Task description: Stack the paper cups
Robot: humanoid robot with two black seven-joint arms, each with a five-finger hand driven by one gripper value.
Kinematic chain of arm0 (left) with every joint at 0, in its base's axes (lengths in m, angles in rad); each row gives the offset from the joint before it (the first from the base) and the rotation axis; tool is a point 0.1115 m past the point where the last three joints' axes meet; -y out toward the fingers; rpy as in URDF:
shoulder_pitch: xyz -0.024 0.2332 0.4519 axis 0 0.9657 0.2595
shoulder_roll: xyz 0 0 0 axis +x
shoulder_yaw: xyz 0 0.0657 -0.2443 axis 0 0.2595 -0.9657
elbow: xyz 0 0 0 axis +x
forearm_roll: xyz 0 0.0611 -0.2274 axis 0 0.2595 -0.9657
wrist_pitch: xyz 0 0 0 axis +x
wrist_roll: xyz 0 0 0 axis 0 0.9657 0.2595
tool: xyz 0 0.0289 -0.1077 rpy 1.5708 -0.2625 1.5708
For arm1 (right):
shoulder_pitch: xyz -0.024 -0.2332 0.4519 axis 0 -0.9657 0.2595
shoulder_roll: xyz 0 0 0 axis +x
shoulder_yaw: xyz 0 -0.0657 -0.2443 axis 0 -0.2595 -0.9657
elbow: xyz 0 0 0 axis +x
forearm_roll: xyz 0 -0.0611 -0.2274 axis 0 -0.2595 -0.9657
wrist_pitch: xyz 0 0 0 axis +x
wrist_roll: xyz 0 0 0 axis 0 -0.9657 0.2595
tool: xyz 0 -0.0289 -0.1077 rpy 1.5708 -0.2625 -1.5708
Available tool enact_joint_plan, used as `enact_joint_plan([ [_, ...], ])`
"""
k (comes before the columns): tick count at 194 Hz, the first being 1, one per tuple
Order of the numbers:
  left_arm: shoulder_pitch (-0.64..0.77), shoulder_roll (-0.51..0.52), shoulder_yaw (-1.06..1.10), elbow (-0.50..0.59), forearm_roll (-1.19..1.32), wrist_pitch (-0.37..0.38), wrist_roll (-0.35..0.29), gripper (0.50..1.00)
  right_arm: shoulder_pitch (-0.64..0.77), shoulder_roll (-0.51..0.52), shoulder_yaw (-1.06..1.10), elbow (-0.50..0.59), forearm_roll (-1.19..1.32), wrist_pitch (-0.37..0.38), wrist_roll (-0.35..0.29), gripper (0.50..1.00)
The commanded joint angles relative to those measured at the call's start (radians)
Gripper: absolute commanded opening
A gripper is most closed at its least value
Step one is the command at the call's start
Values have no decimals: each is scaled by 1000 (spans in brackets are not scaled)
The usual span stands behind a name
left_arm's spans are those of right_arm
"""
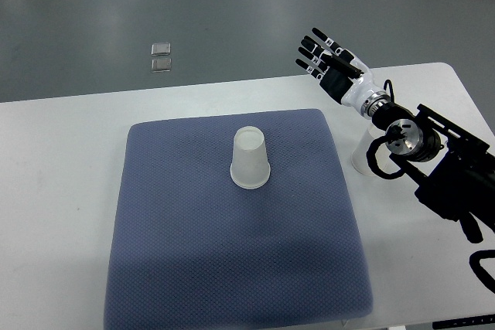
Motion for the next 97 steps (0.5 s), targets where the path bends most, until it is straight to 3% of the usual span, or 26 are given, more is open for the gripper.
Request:
enact_joint_plan([
  [1, 0, 0, 0, 0, 0, 0, 0, 1000, 1, 0, 0, 1, 0, 0, 0, 926],
  [70, 0, 0, -1, 1, -2, 0, 0, 1000, 19, -14, -49, 1, -3, 6, -5, 926],
  [97, 0, 0, 2, 0, 0, 0, -2, 1000, 140, -90, -209, 1, -58, 54, -38, 926],
])
